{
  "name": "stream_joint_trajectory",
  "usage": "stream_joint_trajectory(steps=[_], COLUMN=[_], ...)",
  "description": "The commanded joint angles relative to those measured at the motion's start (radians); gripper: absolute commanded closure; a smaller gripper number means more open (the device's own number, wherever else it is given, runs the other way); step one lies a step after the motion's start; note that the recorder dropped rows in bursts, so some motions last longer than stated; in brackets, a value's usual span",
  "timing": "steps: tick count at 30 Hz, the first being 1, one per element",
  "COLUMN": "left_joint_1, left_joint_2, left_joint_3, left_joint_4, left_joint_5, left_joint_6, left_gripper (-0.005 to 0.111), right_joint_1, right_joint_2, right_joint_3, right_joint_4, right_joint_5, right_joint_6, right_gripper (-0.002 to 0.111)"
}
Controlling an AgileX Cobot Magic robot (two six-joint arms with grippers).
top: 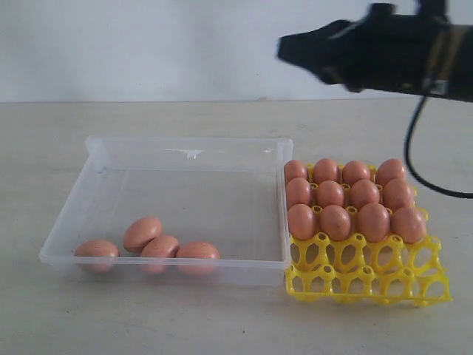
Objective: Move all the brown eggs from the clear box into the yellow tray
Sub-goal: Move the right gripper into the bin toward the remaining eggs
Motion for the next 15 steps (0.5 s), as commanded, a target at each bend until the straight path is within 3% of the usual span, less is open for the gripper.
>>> stream_joint_trajectory(steps=[1, 3, 5, 8, 10, 13, 15], left_joint_1=[0.001, 0.001, 0.001, 0.001, 0.001, 0.001, 0.001], left_joint_2=[-0.002, -0.002, -0.002, -0.002, -0.002, -0.002, -0.002], left_joint_3=[-0.001, -0.001, -0.001, -0.001, -0.001, -0.001, -0.001], left_joint_4=[-0.008, -0.008, -0.008, -0.008, -0.008, -0.008, -0.008], left_joint_5=[-0.008, -0.008, -0.008, -0.008, -0.008, -0.008, -0.008], left_joint_6=[0.0, 0.0, 0.0, 0.0, 0.0, 0.0, 0.0], left_gripper=[0.111, 0.111, 0.111, 0.111, 0.111, 0.111, 0.111], right_joint_1=[0.366, 0.479, 0.523, 0.529, 0.529, 0.529, 0.517], right_joint_2=[0.054, 0.11, 0.171, 0.262, 0.325, 0.446, 0.538], right_joint_3=[-0.147, -0.198, -0.263, -0.37, -0.472, -0.659, -0.805], right_joint_4=[-0.372, -0.374, -0.224, 0.238, 0.555, 0.976, 1.183], right_joint_5=[0.78, 1.0, 1.015, 0.964, 1.051, 1.361, 1.643], right_joint_6=[-0.028, -0.146, -0.339, -0.685, -0.969, -1.48, -1.685], right_gripper=[0.108, 0.108, 0.108, 0.108, 0.108, 0.108, 0.108])
